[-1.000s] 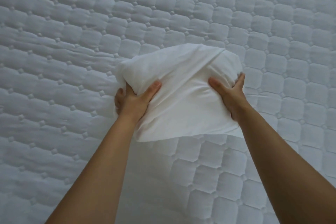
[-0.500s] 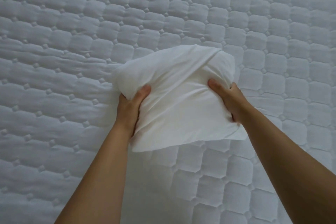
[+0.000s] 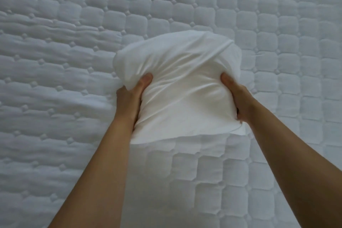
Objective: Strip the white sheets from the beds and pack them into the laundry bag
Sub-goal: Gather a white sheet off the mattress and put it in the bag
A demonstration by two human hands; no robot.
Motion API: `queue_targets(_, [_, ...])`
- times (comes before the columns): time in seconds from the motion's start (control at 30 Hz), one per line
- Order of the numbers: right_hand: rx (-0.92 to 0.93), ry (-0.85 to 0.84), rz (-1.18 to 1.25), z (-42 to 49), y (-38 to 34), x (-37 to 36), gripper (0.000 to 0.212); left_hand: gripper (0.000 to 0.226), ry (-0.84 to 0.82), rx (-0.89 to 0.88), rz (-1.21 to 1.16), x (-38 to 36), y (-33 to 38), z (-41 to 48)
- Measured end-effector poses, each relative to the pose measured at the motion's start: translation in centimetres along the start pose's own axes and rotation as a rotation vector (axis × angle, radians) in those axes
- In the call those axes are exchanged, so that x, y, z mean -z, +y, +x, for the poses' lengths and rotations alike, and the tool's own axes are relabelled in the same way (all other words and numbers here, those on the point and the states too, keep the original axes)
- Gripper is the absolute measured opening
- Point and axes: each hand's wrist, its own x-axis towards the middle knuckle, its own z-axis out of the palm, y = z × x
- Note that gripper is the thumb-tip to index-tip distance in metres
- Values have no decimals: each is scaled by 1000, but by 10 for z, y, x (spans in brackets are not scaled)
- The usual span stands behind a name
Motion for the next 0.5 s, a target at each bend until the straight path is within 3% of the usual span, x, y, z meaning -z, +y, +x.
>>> queue_targets(0.07, [-32,8,52,-22,21,2,76,109,-11,5,84,9,-10,-16])
queue_targets(0.13, [-79,0,93,-49,46,3,66,101,-128,60,114,23,-19,-36])
queue_targets(0.23, [-154,-2,154,-97,86,3,61,98,-289,199,51,41,-41,-76])
queue_targets(0.37, [-244,-12,163,-160,135,13,64,100,-301,318,-68,55,-88,-143])
queue_targets(0.5, [-332,-24,237,-227,184,36,40,86,-326,226,-48,61,-112,-208])
